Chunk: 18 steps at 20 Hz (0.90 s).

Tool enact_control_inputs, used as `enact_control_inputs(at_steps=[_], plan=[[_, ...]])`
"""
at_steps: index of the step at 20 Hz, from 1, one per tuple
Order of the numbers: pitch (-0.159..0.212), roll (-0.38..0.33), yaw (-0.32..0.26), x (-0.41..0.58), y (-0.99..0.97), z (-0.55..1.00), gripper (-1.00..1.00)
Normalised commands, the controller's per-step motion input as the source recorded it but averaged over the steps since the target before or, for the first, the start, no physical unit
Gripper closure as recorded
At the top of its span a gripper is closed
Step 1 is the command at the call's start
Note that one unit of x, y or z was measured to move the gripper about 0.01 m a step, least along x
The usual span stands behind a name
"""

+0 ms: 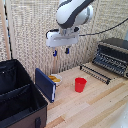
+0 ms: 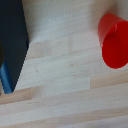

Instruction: Gently maneuver your gripper in the book's direction. Confidently hold the book by angling your gripper properly. Relocate the book to the caddy. Pinpoint the back pocket of the caddy and set the book down inside it.

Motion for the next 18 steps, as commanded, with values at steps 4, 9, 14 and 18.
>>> enact_control_inputs(at_steps=[4, 9, 14, 18], plan=[[0.026, -0.144, 0.049, 0.233, 0.69, -0.24, -1.0], [0.029, -0.138, 0.071, 0.272, 0.65, -0.22, -1.0], [0.03, -0.105, 0.07, 0.326, 0.53, -0.21, -1.0], [0.026, -0.076, 0.105, 0.406, 0.36, -0.28, -1.0]])
